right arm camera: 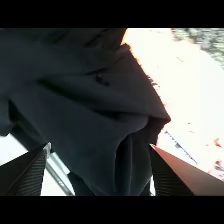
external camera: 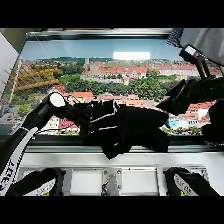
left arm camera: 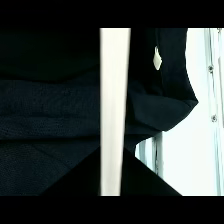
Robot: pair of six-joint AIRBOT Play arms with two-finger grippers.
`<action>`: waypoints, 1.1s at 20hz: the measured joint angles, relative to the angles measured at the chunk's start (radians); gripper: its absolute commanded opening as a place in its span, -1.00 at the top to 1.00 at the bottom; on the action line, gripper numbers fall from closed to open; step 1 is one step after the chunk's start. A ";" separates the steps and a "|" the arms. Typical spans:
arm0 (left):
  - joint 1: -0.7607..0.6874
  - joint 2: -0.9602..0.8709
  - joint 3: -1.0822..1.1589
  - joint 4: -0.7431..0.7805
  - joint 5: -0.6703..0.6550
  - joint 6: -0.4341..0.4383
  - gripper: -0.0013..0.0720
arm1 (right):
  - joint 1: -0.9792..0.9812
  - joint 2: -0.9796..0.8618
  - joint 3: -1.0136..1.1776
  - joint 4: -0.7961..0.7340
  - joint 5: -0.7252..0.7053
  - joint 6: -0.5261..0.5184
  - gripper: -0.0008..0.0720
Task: Fold the clothes and pants, and hang the long-sleeved shirts on hangers.
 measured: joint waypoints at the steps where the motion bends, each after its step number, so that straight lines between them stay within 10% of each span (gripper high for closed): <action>1: 0.000 0.000 0.000 0.000 0.000 0.000 0.92 | -0.066 0.000 -0.040 0.072 0.024 -0.067 -0.89; 11: 0.000 0.000 0.000 0.000 0.000 0.000 0.92 | -0.501 -0.035 -0.514 0.520 0.182 -0.751 -0.89; 22: 0.000 0.000 0.000 0.000 0.000 0.000 0.92 | -0.358 -0.225 -0.591 0.571 0.164 -0.984 -0.89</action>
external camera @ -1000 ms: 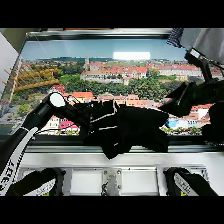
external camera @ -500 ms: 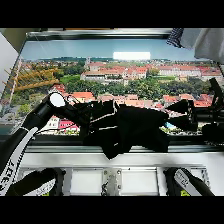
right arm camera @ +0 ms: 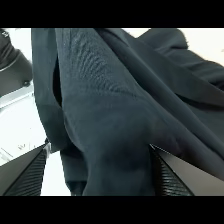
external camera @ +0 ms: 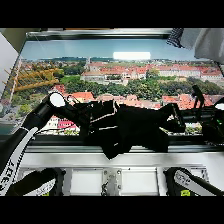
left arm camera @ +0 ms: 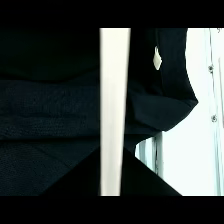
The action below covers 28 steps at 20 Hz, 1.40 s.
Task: Fold the clothes and pants, and hang the long-sleeved shirts on hangers.
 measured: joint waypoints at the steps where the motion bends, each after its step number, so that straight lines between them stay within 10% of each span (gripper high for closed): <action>1: 0.000 0.000 0.000 0.000 0.000 0.000 0.92 | 0.021 -0.011 0.000 0.011 -0.006 -0.007 -0.89; 23: 0.000 0.000 -0.001 0.008 0.000 0.000 0.92 | 0.131 -0.040 -0.001 0.076 -0.069 -0.034 -0.89; 24: 0.000 0.000 -0.001 0.008 0.000 0.000 0.92 | 0.131 -0.040 -0.001 0.076 -0.069 -0.034 -0.82; 27: 0.000 0.000 -0.001 0.007 0.000 0.000 0.92 | 0.131 -0.040 -0.001 0.076 -0.069 -0.034 0.91; 28: 0.000 -0.001 -0.001 0.003 -0.010 -0.003 0.91 | 0.131 -0.040 -0.001 0.076 -0.064 -0.051 0.91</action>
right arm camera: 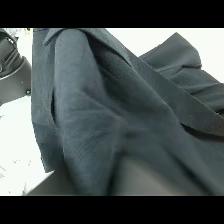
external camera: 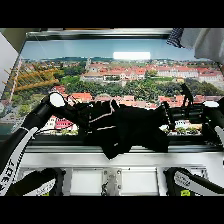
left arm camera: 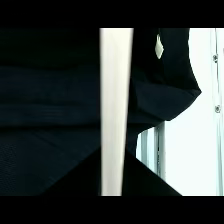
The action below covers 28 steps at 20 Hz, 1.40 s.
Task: Fold the clothes and pants, and hang the long-sleeved shirts on hangers.
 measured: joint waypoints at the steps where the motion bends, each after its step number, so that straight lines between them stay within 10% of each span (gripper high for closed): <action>1: 0.000 -0.001 0.000 0.000 0.000 0.001 0.92 | 0.000 0.000 0.000 -0.001 0.001 0.002 0.91; 12: 0.000 -0.001 0.000 0.002 0.013 0.002 0.90 | 0.000 0.000 0.000 0.000 -0.011 0.016 0.92; 14: 0.000 0.000 0.000 -0.002 0.027 0.005 -0.27 | 0.000 0.000 -0.001 0.001 -0.013 0.030 0.93; 28: 0.000 0.044 0.000 0.007 0.012 -0.222 -0.31 | 0.001 0.000 -0.002 0.108 -0.082 0.066 0.94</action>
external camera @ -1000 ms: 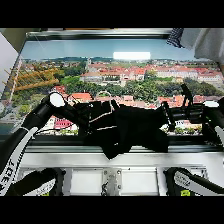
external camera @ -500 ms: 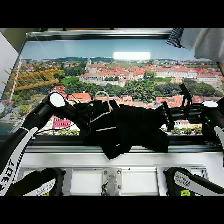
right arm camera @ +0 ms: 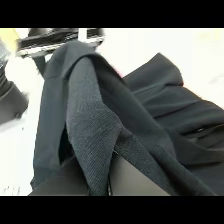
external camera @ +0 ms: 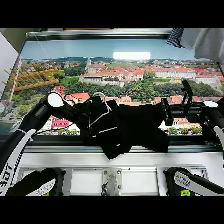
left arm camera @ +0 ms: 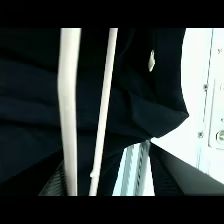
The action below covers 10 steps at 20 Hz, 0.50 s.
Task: Fold the clothes and pants, and hang the long-sleeved shirts on hangers.
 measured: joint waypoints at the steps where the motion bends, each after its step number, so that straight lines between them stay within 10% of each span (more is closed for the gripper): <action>1: 0.000 0.014 0.000 0.001 -0.003 -0.018 -0.31 | 0.000 0.000 0.000 0.009 -0.007 0.006 0.94; 10: 0.005 0.079 0.001 0.045 -0.044 -0.184 -0.30 | 0.000 0.002 0.000 0.069 -0.060 0.071 0.94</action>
